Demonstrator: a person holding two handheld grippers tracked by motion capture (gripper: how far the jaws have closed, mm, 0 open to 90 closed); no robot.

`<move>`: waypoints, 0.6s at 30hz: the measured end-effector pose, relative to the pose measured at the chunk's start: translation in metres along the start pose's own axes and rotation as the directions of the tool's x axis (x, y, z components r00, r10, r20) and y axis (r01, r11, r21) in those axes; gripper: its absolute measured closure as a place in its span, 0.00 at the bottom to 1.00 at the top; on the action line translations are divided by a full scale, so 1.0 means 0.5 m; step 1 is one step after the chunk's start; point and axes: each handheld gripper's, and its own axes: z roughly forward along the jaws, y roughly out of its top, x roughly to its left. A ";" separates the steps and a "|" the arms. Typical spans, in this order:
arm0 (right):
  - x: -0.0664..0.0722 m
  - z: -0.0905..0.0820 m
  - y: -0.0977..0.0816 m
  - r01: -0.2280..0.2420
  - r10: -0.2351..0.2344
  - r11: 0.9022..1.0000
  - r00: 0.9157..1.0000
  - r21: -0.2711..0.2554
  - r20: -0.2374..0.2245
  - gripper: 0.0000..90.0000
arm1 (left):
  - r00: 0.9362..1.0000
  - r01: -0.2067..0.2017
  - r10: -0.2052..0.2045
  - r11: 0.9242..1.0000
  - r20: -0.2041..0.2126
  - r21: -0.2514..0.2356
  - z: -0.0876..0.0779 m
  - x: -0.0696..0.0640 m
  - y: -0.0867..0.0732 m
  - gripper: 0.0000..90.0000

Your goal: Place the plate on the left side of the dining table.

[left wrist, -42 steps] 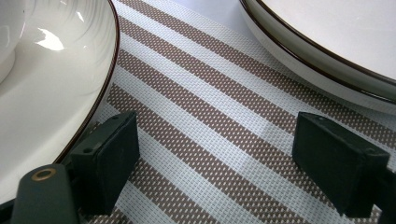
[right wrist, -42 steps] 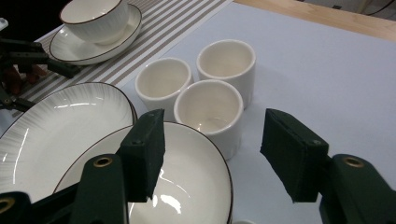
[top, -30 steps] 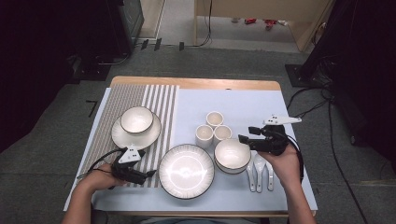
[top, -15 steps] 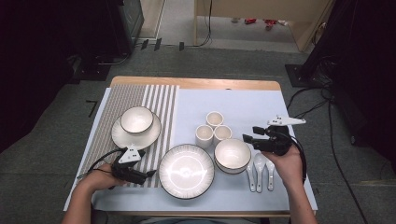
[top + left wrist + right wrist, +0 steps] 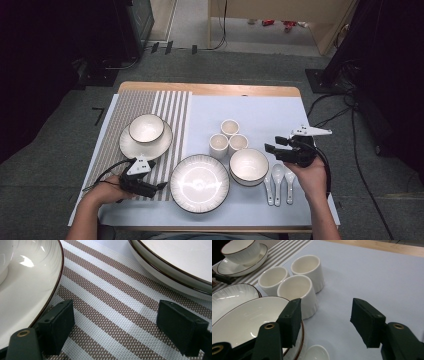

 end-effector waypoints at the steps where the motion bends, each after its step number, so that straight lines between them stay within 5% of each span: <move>1: -0.002 0.000 -0.001 -0.001 0.001 1.000 1.000 0.000 -0.002 0.48 | 1.000 0.000 0.000 1.000 0.000 0.000 0.000 0.000 0.000 0.17; 18: -0.035 0.003 -0.024 -0.015 0.015 1.000 0.999 0.015 0.036 0.51 | 1.000 -0.001 0.001 1.000 -0.002 0.001 0.000 -0.001 0.000 0.17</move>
